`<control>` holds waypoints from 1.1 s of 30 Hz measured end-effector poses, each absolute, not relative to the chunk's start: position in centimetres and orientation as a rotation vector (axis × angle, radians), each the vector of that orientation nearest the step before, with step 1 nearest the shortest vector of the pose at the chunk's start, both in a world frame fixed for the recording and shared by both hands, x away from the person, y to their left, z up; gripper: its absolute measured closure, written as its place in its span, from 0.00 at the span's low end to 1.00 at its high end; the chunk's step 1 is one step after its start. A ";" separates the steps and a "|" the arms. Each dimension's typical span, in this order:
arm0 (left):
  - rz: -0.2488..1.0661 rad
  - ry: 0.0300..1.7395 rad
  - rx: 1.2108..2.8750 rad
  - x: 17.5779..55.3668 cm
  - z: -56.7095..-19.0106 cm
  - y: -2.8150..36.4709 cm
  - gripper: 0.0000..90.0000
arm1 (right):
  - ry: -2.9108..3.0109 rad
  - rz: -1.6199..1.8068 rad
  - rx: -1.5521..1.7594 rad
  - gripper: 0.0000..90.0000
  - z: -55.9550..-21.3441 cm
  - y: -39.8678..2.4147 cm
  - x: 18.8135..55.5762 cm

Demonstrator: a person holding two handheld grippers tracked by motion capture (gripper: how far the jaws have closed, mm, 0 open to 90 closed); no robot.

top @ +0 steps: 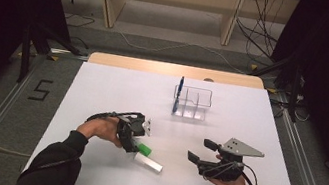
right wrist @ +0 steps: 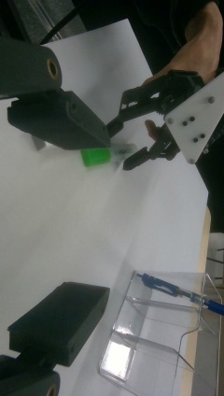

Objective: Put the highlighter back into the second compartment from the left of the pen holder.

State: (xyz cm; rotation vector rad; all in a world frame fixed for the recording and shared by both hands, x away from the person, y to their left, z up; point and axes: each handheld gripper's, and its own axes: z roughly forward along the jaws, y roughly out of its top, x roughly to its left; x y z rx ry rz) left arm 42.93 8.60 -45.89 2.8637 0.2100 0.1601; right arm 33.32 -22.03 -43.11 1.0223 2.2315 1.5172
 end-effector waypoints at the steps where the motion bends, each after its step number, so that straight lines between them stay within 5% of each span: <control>1: 0.158 0.203 2.869 43.0 -46.0 8.6 0.46 | 2.231 1.517 1.021 0.27 -43.1 -22.0 33.3; 13: 0.141 0.142 2.894 43.1 -46.0 8.1 0.50 | 2.241 1.512 1.018 0.27 -43.2 -21.9 33.3; 33: 0.133 0.006 2.927 42.5 -45.9 7.9 0.73 | 2.249 1.513 1.018 0.27 -43.2 -21.9 33.3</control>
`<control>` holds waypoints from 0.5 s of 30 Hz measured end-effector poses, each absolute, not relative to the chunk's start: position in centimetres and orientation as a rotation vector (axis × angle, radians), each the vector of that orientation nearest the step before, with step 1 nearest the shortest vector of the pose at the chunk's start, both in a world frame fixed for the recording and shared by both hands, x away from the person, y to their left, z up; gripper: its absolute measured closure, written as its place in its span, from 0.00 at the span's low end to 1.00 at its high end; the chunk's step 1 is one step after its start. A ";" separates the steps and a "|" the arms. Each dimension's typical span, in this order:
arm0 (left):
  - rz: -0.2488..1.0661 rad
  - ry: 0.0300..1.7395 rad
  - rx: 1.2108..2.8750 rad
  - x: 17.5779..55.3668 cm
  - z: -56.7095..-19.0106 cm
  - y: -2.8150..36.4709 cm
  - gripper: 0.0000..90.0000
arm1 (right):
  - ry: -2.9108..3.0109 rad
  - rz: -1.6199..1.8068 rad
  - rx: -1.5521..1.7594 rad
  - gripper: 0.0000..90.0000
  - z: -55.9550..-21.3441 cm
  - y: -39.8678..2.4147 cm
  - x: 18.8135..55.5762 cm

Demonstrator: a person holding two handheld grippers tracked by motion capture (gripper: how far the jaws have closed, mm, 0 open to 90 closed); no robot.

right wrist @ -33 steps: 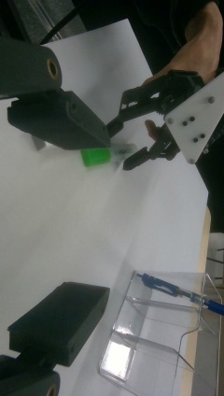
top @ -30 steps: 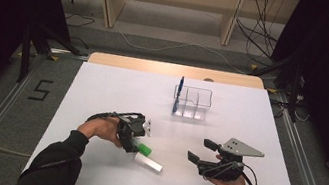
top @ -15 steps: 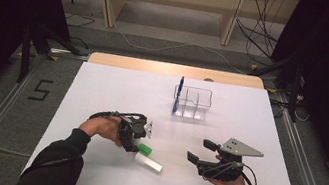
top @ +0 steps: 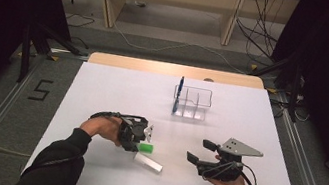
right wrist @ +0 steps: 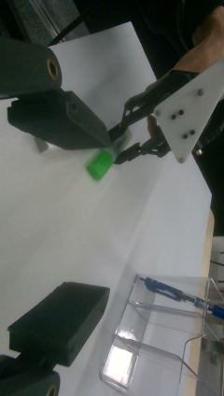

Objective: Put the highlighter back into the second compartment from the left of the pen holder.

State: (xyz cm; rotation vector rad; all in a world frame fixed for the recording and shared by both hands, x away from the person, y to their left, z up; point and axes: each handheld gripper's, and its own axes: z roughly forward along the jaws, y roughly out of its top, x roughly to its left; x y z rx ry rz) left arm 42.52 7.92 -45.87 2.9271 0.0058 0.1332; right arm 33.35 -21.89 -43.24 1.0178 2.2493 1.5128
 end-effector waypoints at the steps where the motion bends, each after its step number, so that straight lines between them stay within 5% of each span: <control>1: 0.138 0.005 2.926 42.5 -45.9 7.9 0.73 | 2.249 1.511 1.019 0.27 -43.2 -21.9 33.3; 15: 0.223 0.191 2.783 43.2 -43.9 8.6 0.73 | 2.239 1.516 1.019 0.27 -43.2 -22.0 33.3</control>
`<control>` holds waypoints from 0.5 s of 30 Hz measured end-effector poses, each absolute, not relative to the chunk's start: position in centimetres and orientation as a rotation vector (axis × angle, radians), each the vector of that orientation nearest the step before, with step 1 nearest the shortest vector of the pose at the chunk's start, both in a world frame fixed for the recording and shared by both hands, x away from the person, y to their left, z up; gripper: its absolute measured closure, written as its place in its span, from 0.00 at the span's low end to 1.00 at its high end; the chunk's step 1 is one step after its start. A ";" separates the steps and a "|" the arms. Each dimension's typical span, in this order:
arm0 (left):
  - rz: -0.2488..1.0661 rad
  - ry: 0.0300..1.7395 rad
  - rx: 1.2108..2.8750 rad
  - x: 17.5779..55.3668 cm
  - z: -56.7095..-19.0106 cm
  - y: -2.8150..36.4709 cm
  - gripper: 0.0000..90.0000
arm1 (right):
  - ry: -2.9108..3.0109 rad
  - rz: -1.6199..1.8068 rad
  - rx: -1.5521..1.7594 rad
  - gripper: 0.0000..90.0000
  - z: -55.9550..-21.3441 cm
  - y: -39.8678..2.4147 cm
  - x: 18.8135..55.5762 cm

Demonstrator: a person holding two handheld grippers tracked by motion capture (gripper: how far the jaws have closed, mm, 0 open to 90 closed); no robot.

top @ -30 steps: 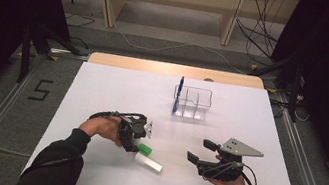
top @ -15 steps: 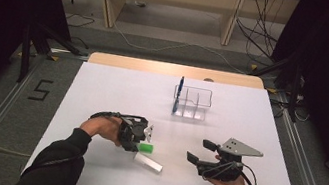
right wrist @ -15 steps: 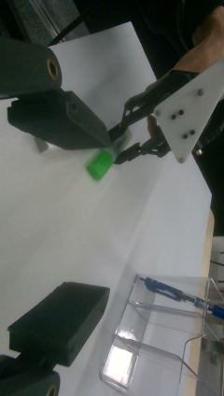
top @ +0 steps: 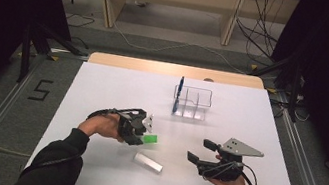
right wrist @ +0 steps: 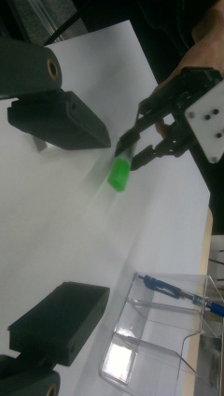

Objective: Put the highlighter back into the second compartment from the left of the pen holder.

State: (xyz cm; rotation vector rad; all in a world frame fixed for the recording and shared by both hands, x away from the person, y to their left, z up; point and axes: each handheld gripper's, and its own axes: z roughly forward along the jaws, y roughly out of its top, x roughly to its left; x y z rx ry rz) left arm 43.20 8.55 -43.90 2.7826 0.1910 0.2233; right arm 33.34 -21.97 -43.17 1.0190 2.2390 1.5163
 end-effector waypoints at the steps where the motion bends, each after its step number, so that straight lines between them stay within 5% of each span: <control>1: 0.240 0.216 2.761 43.1 -43.7 8.6 0.73 | 2.238 1.517 1.018 0.27 -43.2 -22.0 33.3; 15: 0.359 0.543 2.479 41.4 -41.6 9.8 0.73 | 2.227 1.518 1.026 0.27 -43.2 -21.9 33.3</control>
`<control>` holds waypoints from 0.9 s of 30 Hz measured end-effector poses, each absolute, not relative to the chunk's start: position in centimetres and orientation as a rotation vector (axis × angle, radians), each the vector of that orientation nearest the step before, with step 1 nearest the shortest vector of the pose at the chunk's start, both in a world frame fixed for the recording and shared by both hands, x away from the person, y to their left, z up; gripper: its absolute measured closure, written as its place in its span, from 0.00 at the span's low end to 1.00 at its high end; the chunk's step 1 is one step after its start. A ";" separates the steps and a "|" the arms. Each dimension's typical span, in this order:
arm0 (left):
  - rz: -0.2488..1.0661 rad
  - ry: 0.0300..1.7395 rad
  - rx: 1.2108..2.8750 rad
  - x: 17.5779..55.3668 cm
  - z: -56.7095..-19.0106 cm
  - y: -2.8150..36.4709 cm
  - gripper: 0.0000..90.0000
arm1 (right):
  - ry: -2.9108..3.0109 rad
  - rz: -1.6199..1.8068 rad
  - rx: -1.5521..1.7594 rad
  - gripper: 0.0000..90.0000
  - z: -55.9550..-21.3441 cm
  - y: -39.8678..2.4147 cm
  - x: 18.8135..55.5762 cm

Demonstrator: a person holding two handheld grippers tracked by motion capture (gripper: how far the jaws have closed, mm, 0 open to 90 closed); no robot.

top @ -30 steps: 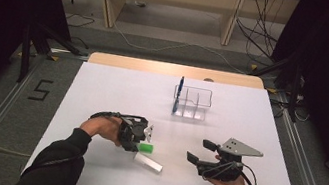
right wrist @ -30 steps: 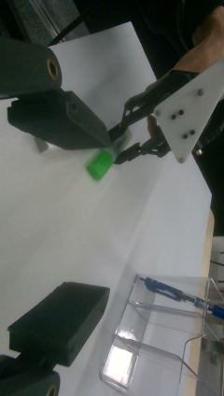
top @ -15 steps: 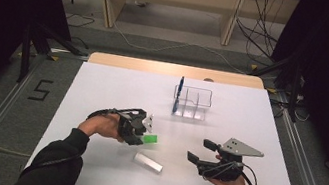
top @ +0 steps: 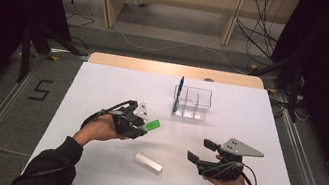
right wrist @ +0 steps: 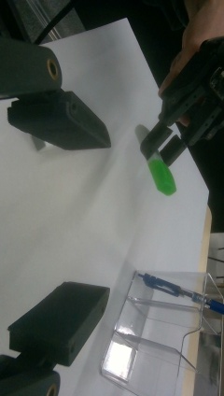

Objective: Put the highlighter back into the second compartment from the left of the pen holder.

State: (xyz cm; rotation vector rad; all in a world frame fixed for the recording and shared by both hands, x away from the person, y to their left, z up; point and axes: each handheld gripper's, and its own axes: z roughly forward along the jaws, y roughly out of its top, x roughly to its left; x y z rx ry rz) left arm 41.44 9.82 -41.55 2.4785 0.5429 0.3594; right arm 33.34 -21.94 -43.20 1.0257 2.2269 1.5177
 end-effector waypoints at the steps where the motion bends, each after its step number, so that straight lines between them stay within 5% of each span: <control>1: 0.377 0.568 2.453 41.3 -41.4 9.9 0.73 | 2.227 1.517 1.026 0.27 -43.2 -21.9 33.3; 27: 0.411 0.900 1.967 38.1 -41.5 11.7 0.73 | 2.210 1.535 1.042 0.27 -43.1 -21.5 33.2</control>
